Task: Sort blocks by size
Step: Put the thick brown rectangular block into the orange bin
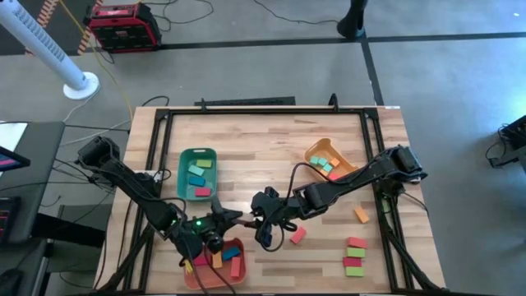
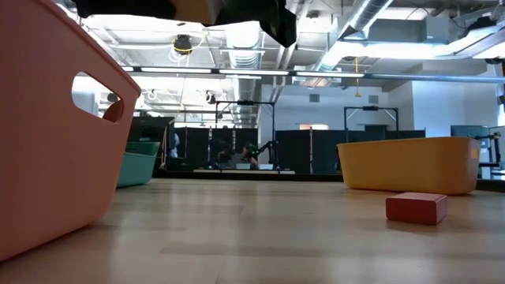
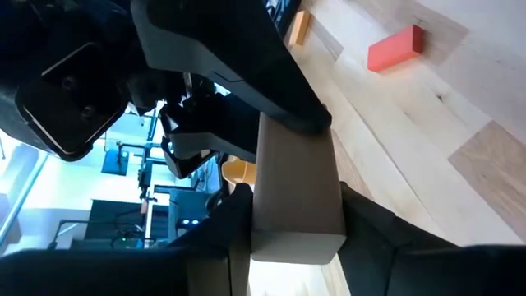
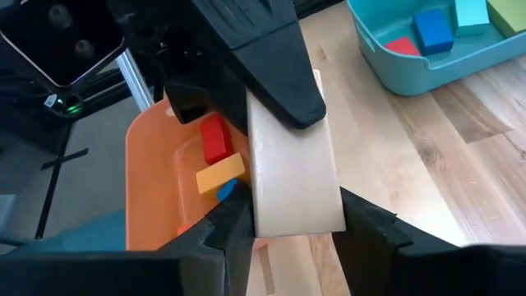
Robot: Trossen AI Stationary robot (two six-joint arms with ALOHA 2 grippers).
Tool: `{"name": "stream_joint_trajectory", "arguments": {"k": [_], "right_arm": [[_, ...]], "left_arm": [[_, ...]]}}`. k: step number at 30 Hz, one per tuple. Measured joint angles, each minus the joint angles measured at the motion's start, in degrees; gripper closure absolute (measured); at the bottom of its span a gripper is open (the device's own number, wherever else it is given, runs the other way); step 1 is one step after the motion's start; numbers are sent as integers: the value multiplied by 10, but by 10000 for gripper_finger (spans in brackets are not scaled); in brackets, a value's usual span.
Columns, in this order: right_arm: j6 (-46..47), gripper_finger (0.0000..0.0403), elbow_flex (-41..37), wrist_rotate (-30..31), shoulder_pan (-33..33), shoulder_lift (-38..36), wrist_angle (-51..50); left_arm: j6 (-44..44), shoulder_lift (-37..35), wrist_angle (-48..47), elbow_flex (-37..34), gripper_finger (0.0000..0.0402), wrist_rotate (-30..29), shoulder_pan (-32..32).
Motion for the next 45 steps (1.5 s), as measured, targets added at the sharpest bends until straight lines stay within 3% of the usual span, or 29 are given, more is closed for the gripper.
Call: {"name": "stream_joint_trajectory", "arguments": {"k": [8,14,19,24,27,30,36,40,45], "right_arm": [[-6,227,0,-1,0,0,1],[-13,183,0,-1,1,0,-11],[-18,148,0,-1,12,0,-34],[-24,143,0,1,43,-1,-75],[-24,143,0,0,69,-2,-108],[-28,143,0,0,96,-2,-153],[-28,143,0,0,135,1,-231],[10,143,0,0,156,1,-266],[40,143,0,0,181,1,-305]], "left_arm": [[-1,0,1,0,273,-1,-9],[-16,0,-2,0,273,-4,-23],[-59,-1,-24,5,273,-11,-48],[-152,-2,-119,54,273,-3,-85],[-236,-2,-201,95,273,38,-101],[-320,-2,-262,127,273,116,-110],[-438,-2,-307,138,273,256,-113],[-503,-2,-322,138,273,316,-114],[-552,-2,-340,138,273,347,-127]]}}
